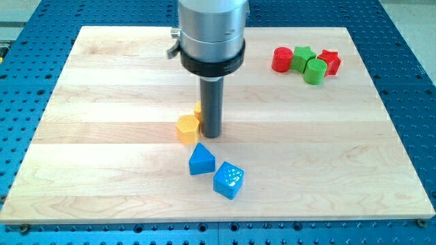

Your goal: Move the triangle center left of the board

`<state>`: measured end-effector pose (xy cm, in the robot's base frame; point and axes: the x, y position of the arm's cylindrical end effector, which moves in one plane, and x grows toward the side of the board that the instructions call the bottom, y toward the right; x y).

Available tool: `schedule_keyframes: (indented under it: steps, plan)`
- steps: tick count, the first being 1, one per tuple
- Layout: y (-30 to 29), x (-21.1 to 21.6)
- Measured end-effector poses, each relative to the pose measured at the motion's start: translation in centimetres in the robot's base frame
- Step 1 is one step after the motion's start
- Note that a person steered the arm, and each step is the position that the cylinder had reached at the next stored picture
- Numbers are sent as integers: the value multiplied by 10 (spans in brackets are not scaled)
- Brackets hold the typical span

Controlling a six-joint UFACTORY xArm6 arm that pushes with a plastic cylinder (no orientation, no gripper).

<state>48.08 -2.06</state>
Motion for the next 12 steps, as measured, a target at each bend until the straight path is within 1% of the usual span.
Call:
schedule_keyframes:
  steps: [1,2,3,4,5,6,7,8,9,10,11,12]
  plan:
    - [-62,2]
    - [-56,-1]
    - [56,33]
    - [129,92]
    - [59,124]
    - [40,104]
    - [39,74]
    - [-51,67]
    - [-62,55]
    - [-35,37]
    - [-113,5]
    - [-121,-20]
